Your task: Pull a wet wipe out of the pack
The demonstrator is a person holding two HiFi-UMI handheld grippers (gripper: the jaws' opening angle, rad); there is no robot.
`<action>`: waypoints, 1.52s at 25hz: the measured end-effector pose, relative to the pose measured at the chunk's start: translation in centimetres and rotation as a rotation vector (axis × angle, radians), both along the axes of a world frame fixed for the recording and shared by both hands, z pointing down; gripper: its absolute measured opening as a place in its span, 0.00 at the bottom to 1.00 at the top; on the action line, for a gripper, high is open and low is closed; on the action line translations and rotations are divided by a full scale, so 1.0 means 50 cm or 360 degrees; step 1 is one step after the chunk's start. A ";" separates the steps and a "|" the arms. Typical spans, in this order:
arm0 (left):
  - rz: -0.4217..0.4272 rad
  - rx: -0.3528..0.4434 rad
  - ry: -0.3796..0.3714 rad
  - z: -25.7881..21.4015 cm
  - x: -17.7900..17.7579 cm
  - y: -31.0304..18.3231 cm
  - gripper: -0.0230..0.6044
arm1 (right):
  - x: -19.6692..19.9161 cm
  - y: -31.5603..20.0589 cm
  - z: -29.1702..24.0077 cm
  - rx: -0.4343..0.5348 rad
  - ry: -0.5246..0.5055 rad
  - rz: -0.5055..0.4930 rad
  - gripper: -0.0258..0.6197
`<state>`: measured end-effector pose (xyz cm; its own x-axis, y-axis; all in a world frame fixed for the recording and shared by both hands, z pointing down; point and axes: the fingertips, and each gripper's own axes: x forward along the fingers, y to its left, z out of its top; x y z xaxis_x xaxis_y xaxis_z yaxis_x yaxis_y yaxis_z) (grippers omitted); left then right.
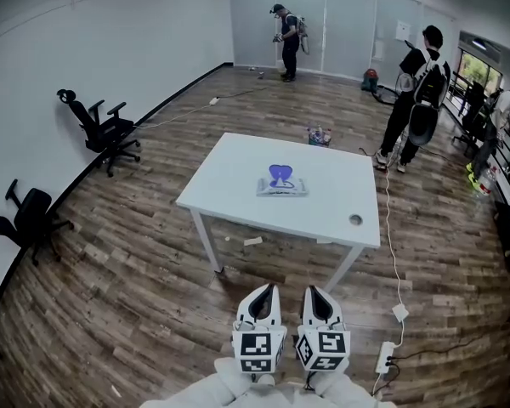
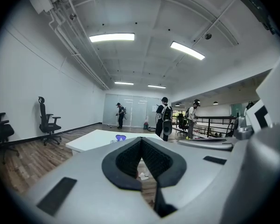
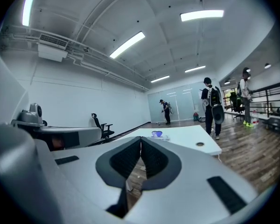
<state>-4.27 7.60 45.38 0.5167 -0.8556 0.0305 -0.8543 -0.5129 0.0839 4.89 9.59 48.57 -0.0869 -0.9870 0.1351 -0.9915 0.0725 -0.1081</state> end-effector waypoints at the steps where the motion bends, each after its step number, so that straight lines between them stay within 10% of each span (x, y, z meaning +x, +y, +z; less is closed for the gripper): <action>1: -0.0006 0.0004 -0.0001 -0.001 -0.002 -0.005 0.04 | -0.002 -0.004 0.004 -0.0009 -0.0003 -0.0005 0.05; 38: -0.0056 -0.0027 -0.0008 0.030 0.003 -0.139 0.04 | 0.016 -0.132 0.027 -0.0008 -0.0076 -0.0010 0.05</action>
